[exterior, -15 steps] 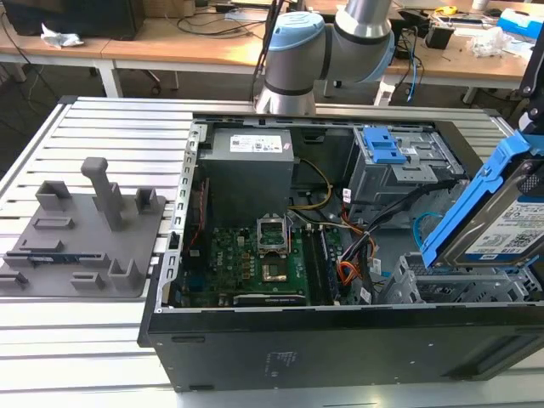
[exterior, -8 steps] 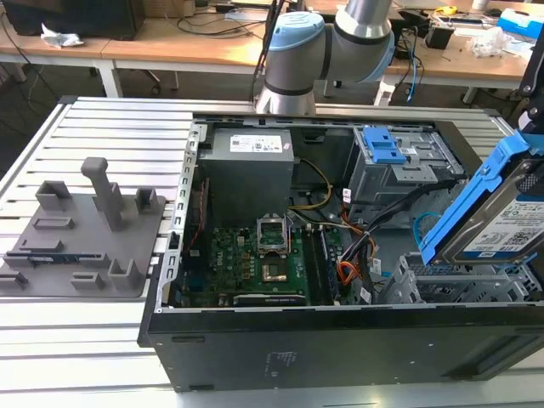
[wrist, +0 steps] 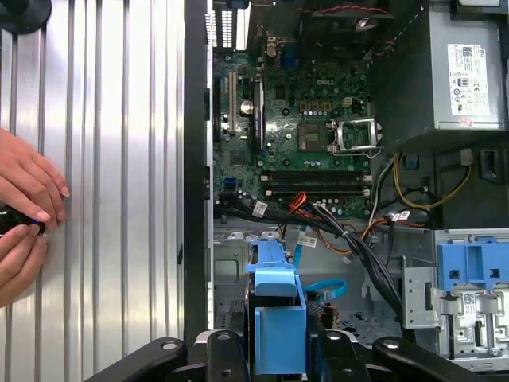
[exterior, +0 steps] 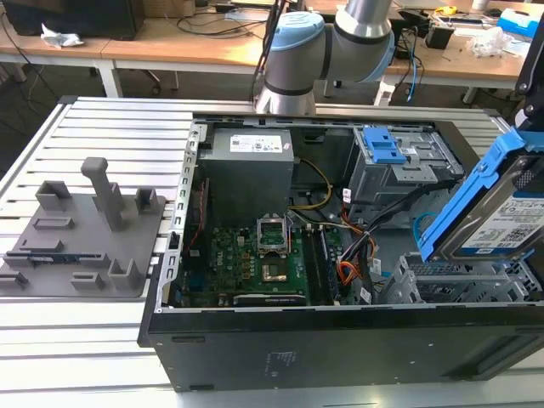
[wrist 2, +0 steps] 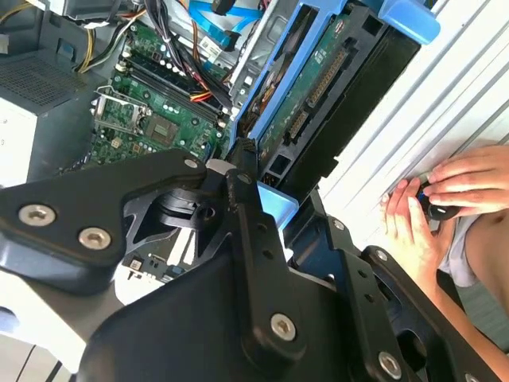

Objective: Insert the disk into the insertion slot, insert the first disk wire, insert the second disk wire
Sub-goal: 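Insert the disk into the insertion slot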

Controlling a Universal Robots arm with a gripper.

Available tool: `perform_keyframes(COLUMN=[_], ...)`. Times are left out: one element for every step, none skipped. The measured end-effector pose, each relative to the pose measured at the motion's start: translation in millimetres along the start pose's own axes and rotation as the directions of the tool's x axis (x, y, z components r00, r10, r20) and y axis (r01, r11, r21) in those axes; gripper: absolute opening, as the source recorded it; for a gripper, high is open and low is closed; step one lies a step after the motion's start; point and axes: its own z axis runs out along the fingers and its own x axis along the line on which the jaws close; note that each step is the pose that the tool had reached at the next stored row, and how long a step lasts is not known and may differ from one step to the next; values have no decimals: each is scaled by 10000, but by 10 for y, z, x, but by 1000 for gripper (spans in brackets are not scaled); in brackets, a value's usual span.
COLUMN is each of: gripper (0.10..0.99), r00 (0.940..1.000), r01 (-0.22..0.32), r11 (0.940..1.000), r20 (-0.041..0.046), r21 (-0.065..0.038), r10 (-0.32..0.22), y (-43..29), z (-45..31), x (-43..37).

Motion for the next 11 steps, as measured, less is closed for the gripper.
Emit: perform_keyframes(gripper=[365,365,365,365,365,365,365,365,365,365,365], r00=[10000,10000,10000,10000,10000,10000,10000,10000,10000,10000,10000], r01=[3,11,16,28,37,40,40,43,49,56,76], r11=[10000,10000,10000,10000,10000,10000,10000,10000,10000,10000,10000], r20=[0,-1,-1,-1,-2,-3,-5,-5,-4,-4,-5], r21=[0,0,0,-2,-2,-2,-2,-2,-2,-3,-3], r10=[-3,-11,-16,-28,-37,-40,-40,-43,-49,-56,-76], y=[-2,-7,-11,-21,-42,-52,-52,-53,-54,-54,-55], z=[2,3,6,11,18,23,32,39,49,57,69], x=[-8,-19,-28,-50,-69,-82,-93,-95,-97,-98,-97])
